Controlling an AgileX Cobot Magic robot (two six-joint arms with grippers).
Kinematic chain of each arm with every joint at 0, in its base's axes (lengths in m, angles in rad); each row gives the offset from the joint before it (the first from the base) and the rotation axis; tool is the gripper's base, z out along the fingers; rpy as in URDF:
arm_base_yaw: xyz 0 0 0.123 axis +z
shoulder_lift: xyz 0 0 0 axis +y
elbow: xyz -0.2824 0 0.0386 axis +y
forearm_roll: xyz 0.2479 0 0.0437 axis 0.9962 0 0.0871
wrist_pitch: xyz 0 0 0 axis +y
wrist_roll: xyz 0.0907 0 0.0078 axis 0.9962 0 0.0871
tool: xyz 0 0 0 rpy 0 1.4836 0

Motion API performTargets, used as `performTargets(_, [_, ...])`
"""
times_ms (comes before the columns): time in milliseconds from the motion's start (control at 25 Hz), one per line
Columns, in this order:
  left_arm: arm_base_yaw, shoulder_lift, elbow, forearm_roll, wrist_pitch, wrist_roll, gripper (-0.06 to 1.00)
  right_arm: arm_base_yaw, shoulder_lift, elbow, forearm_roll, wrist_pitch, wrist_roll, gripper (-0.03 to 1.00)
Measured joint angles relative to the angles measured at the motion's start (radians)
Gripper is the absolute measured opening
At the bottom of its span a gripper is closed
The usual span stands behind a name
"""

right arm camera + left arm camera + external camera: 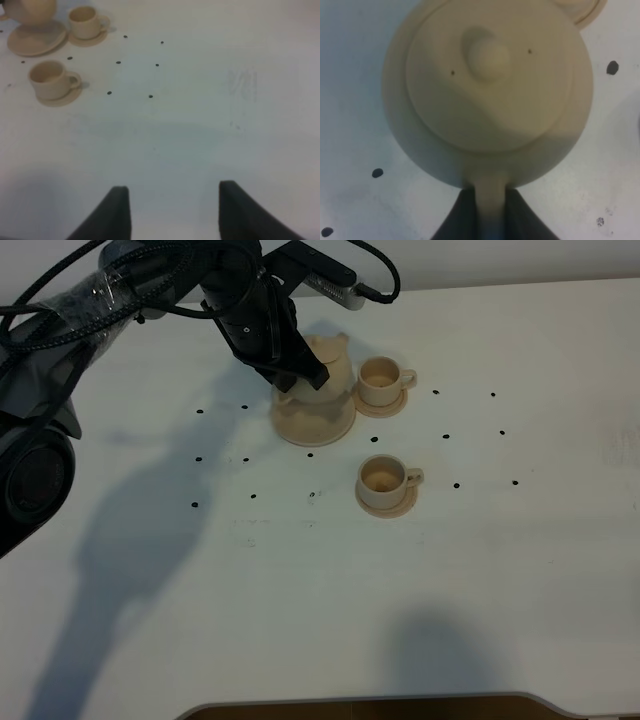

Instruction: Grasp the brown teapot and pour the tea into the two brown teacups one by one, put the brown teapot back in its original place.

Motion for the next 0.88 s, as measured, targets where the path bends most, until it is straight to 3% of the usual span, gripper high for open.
performTargets(480, [0.000,-0.002,0.000,-0.024,0.058,0.039,0.12,0.000,0.000,0.000,0.000,0.000,0.000,0.40])
performTargets(880, [-0.001,-0.012,0.000,0.011,0.110,0.009,0.12,0.000,0.000,0.000,0.000,0.000,0.000,0.40])
